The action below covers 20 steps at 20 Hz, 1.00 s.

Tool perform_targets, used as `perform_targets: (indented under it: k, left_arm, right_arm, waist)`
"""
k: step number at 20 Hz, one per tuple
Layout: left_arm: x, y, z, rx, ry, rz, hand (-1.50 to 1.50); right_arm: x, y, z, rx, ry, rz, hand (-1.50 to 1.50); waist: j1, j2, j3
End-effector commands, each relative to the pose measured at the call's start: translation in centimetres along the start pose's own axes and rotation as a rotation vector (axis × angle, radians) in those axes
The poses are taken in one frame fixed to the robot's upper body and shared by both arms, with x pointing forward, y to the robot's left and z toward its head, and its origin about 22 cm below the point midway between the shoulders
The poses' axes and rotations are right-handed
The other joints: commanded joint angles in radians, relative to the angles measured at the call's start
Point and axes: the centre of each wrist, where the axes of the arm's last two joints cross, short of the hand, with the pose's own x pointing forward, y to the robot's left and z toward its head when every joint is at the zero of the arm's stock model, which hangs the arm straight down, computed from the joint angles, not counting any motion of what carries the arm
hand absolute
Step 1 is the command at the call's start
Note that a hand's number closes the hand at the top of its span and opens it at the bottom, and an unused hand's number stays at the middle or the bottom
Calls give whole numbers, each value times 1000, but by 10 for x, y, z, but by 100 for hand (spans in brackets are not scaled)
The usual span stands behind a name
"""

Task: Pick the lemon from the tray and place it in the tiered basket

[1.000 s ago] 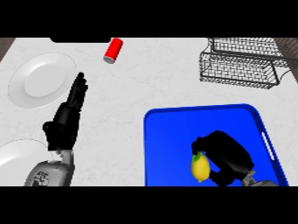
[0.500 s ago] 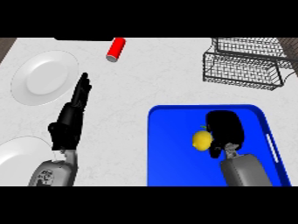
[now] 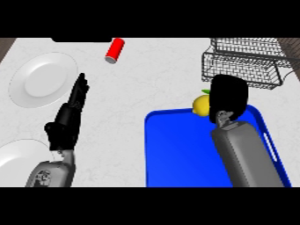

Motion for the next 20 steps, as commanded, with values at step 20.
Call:
perform_targets:
  k: [20]
  left_arm:
    - [-4, -7, -10, 4, 2, -3, 0]
  right_arm:
    - [-29, -199, 3, -207, 58, -429, 150]
  waist:
    - [-1, 3, 0]
